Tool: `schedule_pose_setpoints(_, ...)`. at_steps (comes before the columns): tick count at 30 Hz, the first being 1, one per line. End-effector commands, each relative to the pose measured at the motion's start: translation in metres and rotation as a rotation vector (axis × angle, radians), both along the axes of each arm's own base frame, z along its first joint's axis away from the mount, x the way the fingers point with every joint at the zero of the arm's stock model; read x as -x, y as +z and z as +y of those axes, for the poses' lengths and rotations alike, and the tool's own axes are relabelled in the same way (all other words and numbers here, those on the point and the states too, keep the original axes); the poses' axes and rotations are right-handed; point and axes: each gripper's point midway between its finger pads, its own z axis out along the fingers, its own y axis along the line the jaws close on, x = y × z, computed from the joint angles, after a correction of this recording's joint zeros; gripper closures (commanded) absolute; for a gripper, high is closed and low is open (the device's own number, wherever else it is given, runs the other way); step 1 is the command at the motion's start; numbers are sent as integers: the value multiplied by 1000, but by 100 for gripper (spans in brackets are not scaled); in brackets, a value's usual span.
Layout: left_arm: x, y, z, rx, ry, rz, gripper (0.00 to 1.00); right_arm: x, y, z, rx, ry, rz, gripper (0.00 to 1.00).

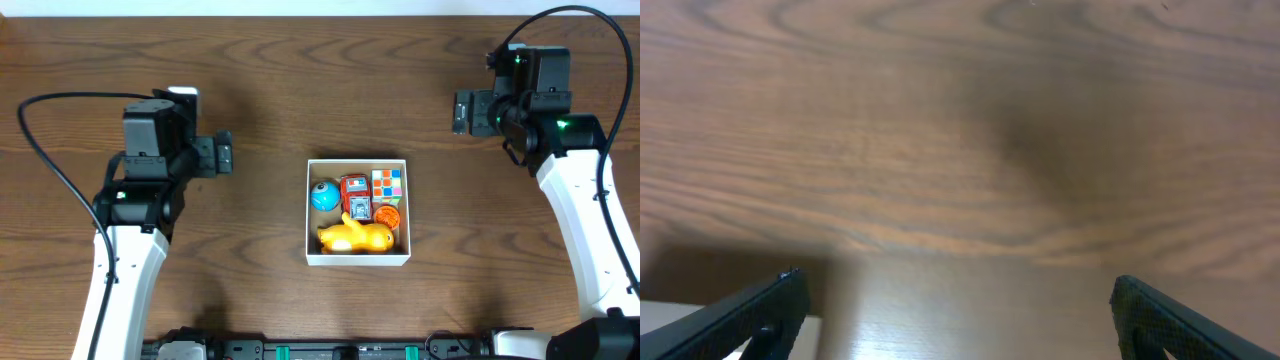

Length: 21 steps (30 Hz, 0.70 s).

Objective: Pack container

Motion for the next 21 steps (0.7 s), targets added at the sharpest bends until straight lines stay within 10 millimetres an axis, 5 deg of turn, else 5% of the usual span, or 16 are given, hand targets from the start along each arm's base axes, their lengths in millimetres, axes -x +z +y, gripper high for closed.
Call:
schedule_pose_setpoints(1,-1,8,7,-4,23,-16,2,10,8,-16,76,-27,8,1)
schedule_pose_setpoints(11,54,49,7,48,63,-148,2,90,67,-23,64,-82,-162,1)
schedule_pose_setpoints(21,123,45,7,95,86,-340,2,186,31,-28,-27,-161,-273,1)
